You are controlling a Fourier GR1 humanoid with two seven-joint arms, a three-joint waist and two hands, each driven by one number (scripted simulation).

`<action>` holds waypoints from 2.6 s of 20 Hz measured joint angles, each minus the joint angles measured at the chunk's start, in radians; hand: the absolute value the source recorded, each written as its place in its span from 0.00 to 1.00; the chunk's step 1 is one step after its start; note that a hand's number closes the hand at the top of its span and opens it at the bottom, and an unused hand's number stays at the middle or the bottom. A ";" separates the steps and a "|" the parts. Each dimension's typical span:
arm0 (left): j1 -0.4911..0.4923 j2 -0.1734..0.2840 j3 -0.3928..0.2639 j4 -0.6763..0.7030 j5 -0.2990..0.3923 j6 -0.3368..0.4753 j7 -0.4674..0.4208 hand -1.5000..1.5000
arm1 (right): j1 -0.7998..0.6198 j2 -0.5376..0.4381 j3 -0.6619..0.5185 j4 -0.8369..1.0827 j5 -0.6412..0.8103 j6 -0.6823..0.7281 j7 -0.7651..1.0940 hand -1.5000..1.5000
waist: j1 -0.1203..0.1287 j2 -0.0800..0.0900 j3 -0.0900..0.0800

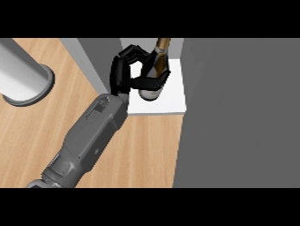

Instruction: Pick up the wine, place it into the cabinet and close the cabinet

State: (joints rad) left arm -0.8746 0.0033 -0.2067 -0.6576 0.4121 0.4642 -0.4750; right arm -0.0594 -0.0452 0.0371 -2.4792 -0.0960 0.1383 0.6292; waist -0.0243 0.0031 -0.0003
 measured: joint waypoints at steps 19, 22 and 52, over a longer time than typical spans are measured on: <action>-0.226 -0.004 0.138 0.363 0.063 0.007 -0.217 1.00 | -0.004 0.025 0.031 0.015 -0.013 0.024 -0.021 0.00 | -0.033 0.010 0.000; -0.246 -0.004 0.170 0.390 0.093 -0.011 -0.214 1.00 | -0.015 0.029 0.036 0.016 -0.012 0.015 -0.007 0.00 | -0.034 0.012 0.000; -0.270 0.004 0.220 0.582 0.046 0.010 -0.282 0.00 | -0.025 0.034 0.046 0.030 -0.011 0.021 -0.037 0.00 | -0.051 0.022 0.001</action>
State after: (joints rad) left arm -1.1443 0.0071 0.0128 -0.0758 0.4580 0.4746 -0.7568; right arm -0.0841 -0.0112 0.0835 -2.4491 -0.1071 0.1597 0.5920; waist -0.0756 0.0251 0.0007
